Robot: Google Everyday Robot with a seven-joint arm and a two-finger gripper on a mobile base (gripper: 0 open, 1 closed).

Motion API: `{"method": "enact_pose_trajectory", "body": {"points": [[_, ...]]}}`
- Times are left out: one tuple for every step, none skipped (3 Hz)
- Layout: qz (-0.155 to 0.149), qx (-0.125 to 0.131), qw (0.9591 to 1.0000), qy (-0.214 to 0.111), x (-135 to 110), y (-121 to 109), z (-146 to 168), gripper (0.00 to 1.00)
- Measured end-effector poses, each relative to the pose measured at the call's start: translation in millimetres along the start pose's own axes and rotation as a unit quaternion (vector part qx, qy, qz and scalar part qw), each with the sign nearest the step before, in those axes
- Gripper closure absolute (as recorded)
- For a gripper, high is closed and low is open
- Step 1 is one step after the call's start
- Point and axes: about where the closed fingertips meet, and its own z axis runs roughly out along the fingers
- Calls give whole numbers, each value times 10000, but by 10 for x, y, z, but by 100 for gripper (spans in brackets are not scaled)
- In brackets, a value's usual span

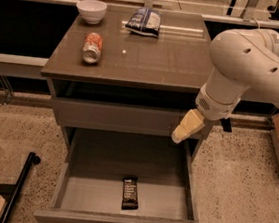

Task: Pick rxbar chocolate from middle drawer and place on counter

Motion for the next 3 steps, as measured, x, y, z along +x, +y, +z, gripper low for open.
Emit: {"method": "enact_pose_trajectory", "body": {"points": [[381, -271, 9989, 106, 16, 12, 225, 0], [987, -534, 9931, 344, 36, 19, 607, 0], [1453, -789, 9846, 569, 41, 108, 955, 0]]}}
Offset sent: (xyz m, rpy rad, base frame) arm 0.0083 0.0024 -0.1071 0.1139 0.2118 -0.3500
